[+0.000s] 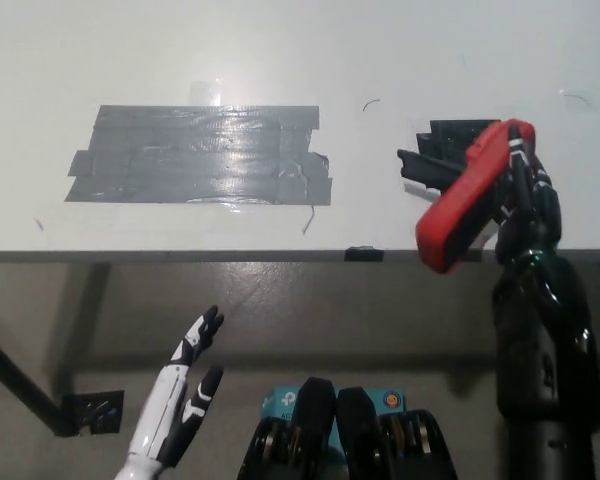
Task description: The robot first picks the multimeter with right hand and then unfolds the black stand on the back of it using left hand
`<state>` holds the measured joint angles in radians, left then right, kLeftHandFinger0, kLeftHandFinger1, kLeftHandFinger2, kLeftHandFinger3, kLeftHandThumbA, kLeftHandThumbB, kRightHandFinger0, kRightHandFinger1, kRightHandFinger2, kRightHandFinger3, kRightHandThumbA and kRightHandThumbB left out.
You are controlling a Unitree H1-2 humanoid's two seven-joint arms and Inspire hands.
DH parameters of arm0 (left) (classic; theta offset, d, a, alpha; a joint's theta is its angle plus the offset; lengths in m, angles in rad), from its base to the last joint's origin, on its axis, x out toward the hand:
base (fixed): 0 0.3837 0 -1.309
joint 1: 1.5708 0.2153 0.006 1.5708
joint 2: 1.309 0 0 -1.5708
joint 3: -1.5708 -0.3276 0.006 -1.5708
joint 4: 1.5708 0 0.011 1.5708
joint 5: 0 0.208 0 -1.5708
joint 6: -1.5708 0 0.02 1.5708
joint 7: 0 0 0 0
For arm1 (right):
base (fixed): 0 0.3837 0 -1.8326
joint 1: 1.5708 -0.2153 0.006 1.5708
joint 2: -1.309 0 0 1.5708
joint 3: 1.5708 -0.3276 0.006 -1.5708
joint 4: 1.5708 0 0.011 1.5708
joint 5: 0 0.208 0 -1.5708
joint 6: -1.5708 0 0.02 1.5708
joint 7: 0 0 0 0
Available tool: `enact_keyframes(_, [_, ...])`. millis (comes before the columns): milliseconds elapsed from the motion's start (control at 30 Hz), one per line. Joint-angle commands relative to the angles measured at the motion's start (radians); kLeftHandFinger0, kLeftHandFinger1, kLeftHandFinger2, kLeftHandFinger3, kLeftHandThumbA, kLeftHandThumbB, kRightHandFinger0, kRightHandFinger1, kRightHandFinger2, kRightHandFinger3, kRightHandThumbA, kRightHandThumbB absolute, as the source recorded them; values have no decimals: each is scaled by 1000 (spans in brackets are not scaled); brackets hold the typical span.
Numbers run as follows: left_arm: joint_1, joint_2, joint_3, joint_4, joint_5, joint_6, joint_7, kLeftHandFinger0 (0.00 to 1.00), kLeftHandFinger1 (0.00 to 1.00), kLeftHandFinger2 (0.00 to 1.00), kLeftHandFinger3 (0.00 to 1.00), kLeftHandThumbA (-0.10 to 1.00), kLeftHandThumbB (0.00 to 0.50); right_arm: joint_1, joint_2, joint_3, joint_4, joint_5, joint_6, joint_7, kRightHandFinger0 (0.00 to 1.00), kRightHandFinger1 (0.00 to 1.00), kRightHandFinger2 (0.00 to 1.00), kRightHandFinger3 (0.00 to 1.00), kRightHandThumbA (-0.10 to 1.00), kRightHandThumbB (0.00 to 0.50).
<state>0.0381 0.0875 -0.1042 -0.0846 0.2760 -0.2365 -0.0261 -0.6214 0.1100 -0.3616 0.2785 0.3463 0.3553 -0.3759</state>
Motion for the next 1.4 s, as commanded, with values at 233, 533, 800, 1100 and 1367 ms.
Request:
enact_keyframes(233, [-178,-60,23,-306,-89,2,22,1000,1000,1000,1000,1000,142,-59,-29,145,-713,773,115,38,0,381,875,1000,-100,107])
enact_keyframes(533, [-250,-78,15,-365,-115,19,16,1000,1000,1000,1000,1000,121,-9,-58,217,-808,852,115,30,0,276,801,826,-100,139])
enact_keyframes(800, [-289,-90,-7,-422,-96,43,-3,1000,1000,1000,1000,1000,154,63,-61,293,-880,860,115,68,0,327,848,881,-100,114])
enact_keyframes(1100, [-298,-119,-39,-499,-39,79,-17,1000,1000,1000,1000,1000,195,170,-58,373,-942,844,115,62,0,316,839,878,-100,110])
enact_keyframes(1367, [-360,-143,-67,-539,-14,114,-34,1000,1000,1000,1000,1000,238,211,-73,405,-954,856,115,47,0,293,800,755,-100,119])
